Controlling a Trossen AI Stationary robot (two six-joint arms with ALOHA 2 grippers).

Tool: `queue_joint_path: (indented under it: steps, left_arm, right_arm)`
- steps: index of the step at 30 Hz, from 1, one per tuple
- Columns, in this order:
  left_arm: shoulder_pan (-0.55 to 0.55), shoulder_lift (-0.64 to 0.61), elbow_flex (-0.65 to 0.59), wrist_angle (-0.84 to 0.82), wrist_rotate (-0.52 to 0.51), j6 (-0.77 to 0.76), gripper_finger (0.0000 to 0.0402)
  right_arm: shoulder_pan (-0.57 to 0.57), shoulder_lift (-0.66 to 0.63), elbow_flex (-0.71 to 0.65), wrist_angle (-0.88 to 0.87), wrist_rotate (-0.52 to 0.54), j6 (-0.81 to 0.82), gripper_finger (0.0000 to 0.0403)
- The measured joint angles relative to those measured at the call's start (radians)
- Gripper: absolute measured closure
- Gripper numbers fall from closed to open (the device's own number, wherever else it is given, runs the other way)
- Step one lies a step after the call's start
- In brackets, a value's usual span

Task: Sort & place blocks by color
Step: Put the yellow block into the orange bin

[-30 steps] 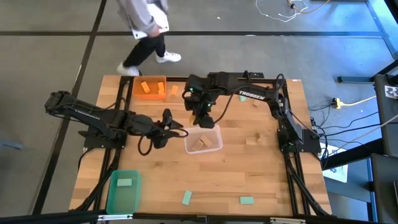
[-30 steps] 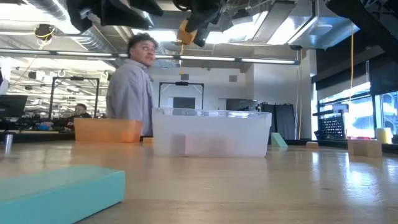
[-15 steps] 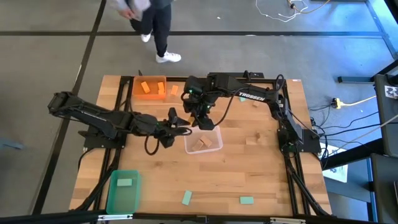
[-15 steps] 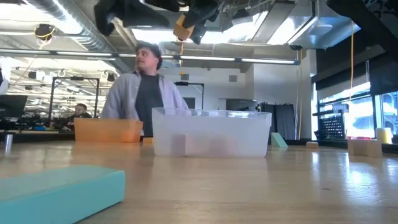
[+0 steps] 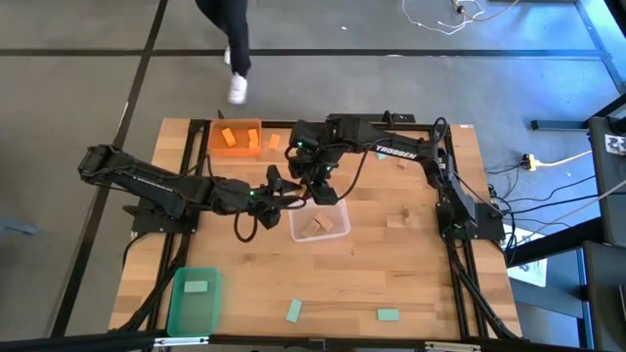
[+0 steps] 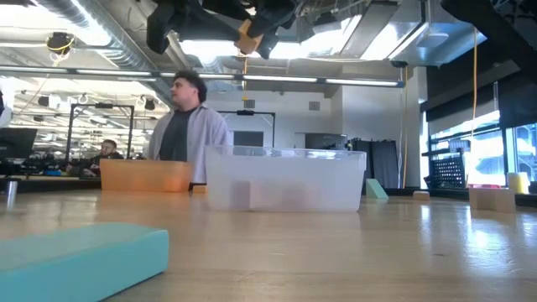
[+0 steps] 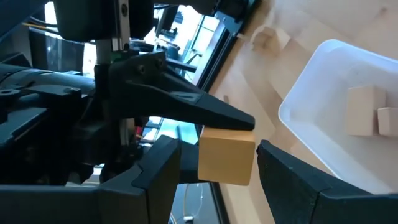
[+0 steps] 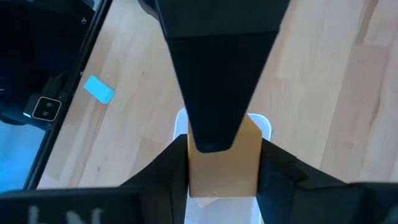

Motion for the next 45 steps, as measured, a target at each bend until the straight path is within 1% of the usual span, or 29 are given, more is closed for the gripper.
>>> queue_joint_path:
  steps: [4, 13, 19, 22, 27, 33, 39, 41, 45]
  left_arm:
    - [0.001, 0.002, 0.0, 0.0, -0.006, 0.0, 0.02]
    - [0.064, 0.015, 0.0, 0.001, 0.057, -0.009, 0.02]
    - [0.091, 0.015, 0.0, 0.004, 0.159, -0.01, 0.0202]
    - [0.094, 0.02, 0.0, 0.009, 0.183, -0.015, 0.0206]
    - [0.094, 0.022, 0.0, 0.014, 0.177, -0.031, 0.0231]
    - [0.093, 0.023, 0.0, 0.01, 0.181, -0.027, 0.028]
    - [0.093, 0.022, 0.0, -0.005, 0.178, -0.032, 0.028]
    - [0.093, 0.022, 0.0, -0.01, 0.177, -0.034, 0.028]
    - [0.093, 0.021, 0.002, -0.036, 0.173, -0.093, 0.028]
  right_arm:
    - [0.0, 0.0, 0.0, 0.0, -0.001, -0.004, 0.0271]
    - [0.006, 0.0, 0.0, 0.001, -0.007, -0.005, 0.0271]
    - [0.011, 0.0, 0.0, 0.002, -0.008, -0.007, 0.0271]
    - [0.01, 0.0, 0.0, 0.003, -0.008, -0.007, 0.0271]
    - [0.01, 0.0, 0.0, 0.004, -0.008, -0.008, 0.0271]
    - [0.01, 0.0, 0.0, 0.004, -0.013, -0.013, 0.0271]
    - [0.01, 0.0, 0.0, 0.006, -0.008, -0.013, 0.0271]
    - [0.01, 0.0, 0.0, 0.006, -0.006, -0.014, 0.0263]
    - [0.008, 0.0, 0.0, 0.008, 0.0, -0.015, 0.0218]
